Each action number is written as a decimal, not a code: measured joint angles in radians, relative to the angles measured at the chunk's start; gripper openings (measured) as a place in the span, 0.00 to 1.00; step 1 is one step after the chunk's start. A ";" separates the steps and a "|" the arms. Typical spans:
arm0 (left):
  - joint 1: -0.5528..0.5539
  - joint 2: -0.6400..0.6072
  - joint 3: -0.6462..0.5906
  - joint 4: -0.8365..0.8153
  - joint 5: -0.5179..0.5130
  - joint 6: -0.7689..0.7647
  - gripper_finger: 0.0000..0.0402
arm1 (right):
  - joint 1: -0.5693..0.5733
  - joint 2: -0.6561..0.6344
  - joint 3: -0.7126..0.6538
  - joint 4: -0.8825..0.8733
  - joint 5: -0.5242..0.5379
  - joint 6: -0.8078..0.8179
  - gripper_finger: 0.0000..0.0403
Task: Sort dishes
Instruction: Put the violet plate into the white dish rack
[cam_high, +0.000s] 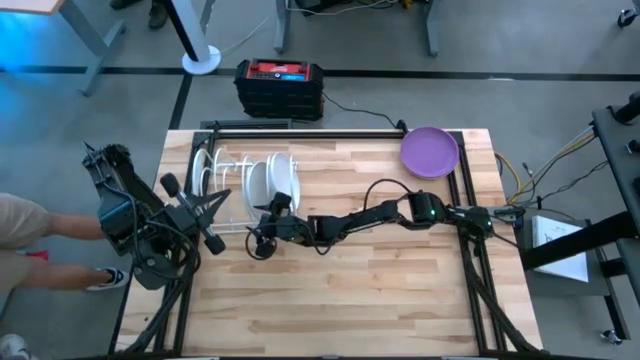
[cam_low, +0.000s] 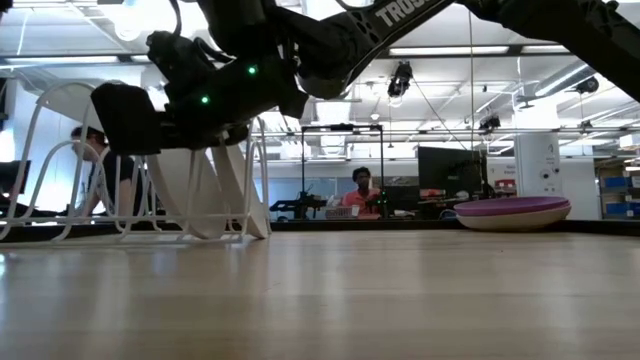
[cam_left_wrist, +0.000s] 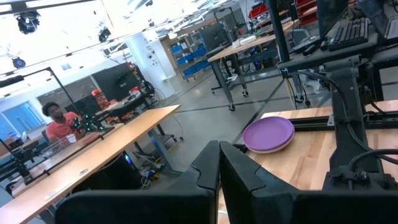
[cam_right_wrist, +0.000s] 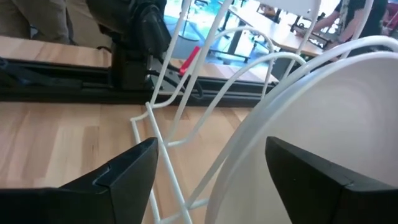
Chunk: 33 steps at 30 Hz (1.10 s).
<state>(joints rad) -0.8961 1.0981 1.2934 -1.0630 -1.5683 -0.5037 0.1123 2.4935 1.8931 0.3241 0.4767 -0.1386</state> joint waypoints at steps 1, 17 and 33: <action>0.000 0.000 0.000 0.000 0.000 -0.003 0.00 | 0.001 0.000 0.000 -0.006 0.005 0.000 0.71; 0.000 0.000 0.000 0.000 0.008 -0.007 0.00 | 0.033 -0.004 0.000 -0.036 0.223 -0.119 0.75; 0.000 0.006 -0.025 0.000 0.008 -0.041 0.00 | 0.067 -0.124 0.000 -0.162 0.304 -0.203 0.78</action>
<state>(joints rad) -0.8959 1.1046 1.2682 -1.0630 -1.5604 -0.5446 0.1791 2.3699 1.8927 0.1625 0.7806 -0.3414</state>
